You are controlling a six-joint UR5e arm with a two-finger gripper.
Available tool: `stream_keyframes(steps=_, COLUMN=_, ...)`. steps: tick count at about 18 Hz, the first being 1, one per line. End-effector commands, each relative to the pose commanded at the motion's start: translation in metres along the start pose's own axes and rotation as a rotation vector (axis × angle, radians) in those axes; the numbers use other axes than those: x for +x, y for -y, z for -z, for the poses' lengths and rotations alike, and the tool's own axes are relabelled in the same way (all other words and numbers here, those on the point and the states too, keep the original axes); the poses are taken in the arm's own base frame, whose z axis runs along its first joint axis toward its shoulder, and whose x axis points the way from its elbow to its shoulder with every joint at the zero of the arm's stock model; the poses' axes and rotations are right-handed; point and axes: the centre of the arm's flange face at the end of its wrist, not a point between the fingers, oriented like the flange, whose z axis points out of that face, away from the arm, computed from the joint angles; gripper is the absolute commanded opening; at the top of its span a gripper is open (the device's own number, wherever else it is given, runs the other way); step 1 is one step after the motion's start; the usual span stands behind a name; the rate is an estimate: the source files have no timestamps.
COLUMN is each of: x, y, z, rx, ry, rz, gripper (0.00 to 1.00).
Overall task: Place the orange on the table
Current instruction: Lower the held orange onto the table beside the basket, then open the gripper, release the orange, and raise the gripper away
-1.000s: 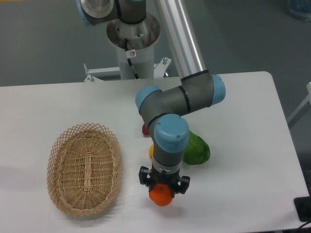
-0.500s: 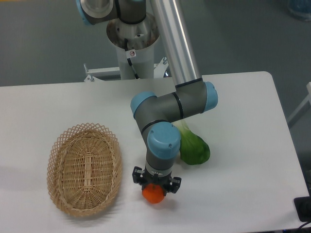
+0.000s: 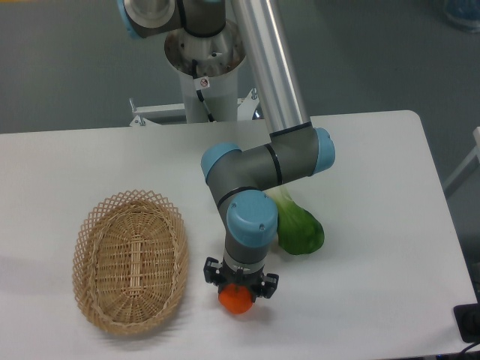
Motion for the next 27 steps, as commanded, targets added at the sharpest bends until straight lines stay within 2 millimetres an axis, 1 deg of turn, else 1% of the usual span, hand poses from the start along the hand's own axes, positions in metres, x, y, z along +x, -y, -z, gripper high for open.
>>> stream_keyframes(steps=4, x=0.000, y=0.000, z=0.000, rx=0.000, ry=0.000, rz=0.000, gripper=0.73)
stream_keyframes(steps=6, x=0.000, y=0.001, z=0.001, rx=0.005, ry=0.003, rz=-0.002, gripper=0.88)
stream_keyframes(steps=7, x=-0.001, y=0.002, z=0.002, rx=0.018, ry=0.014, rz=-0.006, gripper=1.00)
stream_keyframes(steps=10, x=-0.002, y=0.003, z=0.004, rx=0.026, ry=0.019, rz=-0.013, gripper=1.00)
stream_keyframes(steps=12, x=-0.002, y=0.005, z=0.011, rx=0.036, ry=0.026, rz=-0.013, gripper=1.00)
stream_keyframes(steps=13, x=-0.003, y=0.006, z=0.018, rx=0.044, ry=0.032, rz=-0.013, gripper=1.00)
stream_keyframes(steps=15, x=-0.003, y=0.008, z=0.038, rx=0.072, ry=0.052, rz=-0.021, gripper=1.00)
stream_keyframes(steps=16, x=-0.007, y=0.011, z=0.051, rx=0.079, ry=0.082, rz=-0.043, gripper=1.00)
stream_keyframes(steps=17, x=-0.011, y=0.012, z=0.059, rx=0.070, ry=0.119, rz=-0.064, gripper=1.00)
stream_keyframes(steps=18, x=-0.019, y=0.016, z=0.074, rx=0.064, ry=0.177, rz=-0.083, gripper=1.00)
stream_keyframes(steps=19, x=-0.022, y=0.017, z=0.083, rx=0.073, ry=0.193, rz=-0.085, gripper=1.00)
stream_keyframes(steps=20, x=-0.029, y=0.021, z=0.108, rx=0.101, ry=0.224, rz=-0.090, gripper=1.00)
stream_keyframes(steps=22, x=-0.044, y=0.011, z=0.141, rx=0.119, ry=0.252, rz=-0.111, gripper=1.00)
stream_keyframes(steps=24, x=-0.050, y=-0.002, z=0.176, rx=0.114, ry=0.272, rz=-0.196, gripper=1.00)
stream_keyframes(steps=26, x=-0.061, y=-0.017, z=0.198, rx=0.092, ry=0.280, rz=-0.243, gripper=1.00)
stream_keyframes(steps=27, x=-0.063, y=-0.025, z=0.211, rx=0.074, ry=0.278, rz=-0.305, gripper=1.00)
